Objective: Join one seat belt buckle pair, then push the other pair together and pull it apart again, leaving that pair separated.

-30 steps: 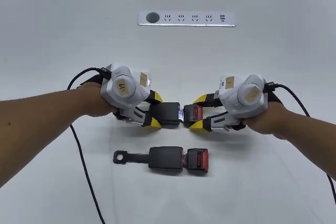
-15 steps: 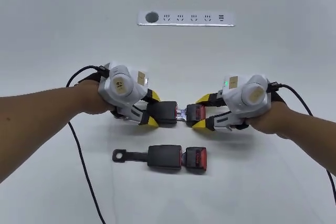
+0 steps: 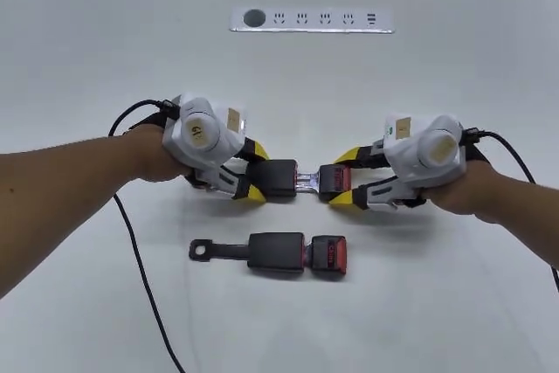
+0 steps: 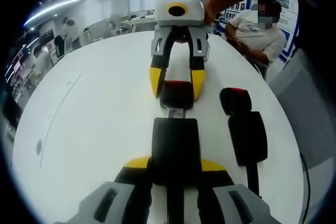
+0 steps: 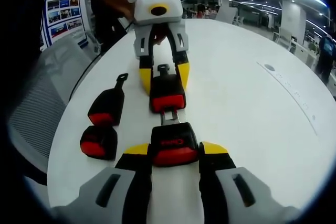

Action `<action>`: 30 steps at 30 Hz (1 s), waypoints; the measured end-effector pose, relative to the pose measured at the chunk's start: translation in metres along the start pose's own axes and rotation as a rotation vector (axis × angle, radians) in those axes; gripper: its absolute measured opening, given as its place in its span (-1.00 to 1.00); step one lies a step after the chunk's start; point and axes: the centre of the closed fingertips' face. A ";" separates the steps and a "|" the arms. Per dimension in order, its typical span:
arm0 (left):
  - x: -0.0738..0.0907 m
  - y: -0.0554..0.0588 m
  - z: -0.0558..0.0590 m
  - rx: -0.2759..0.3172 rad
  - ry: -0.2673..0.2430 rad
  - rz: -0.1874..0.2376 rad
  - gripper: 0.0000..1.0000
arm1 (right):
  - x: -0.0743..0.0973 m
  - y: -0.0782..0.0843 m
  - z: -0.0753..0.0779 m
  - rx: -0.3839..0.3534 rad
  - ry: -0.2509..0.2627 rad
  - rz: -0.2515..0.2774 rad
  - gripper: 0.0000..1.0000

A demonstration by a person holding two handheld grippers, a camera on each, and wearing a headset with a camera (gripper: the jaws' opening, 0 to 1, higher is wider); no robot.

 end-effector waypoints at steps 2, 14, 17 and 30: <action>0.000 0.000 0.000 0.000 0.000 -0.001 -0.33 | 0.002 0.003 0.001 -0.002 0.001 -0.001 -0.33; 0.001 0.001 0.001 -0.001 0.000 -0.005 -0.33 | 0.024 0.019 -0.001 -0.005 0.010 -0.004 -0.33; 0.002 0.000 0.003 0.001 0.000 -0.006 -0.33 | 0.029 0.023 -0.001 -0.008 0.015 -0.005 -0.33; 0.003 0.000 0.004 -0.005 0.005 -0.017 -0.33 | 0.044 0.037 0.000 -0.023 0.027 -0.020 -0.33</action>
Point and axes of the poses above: the centre of the closed fingertips' face, and the gripper's own axes: x roughly backward along the fingers, z roughly to its right, y roughly out of its underside, and after that the axes turned 3 degrees about -z, right-handed
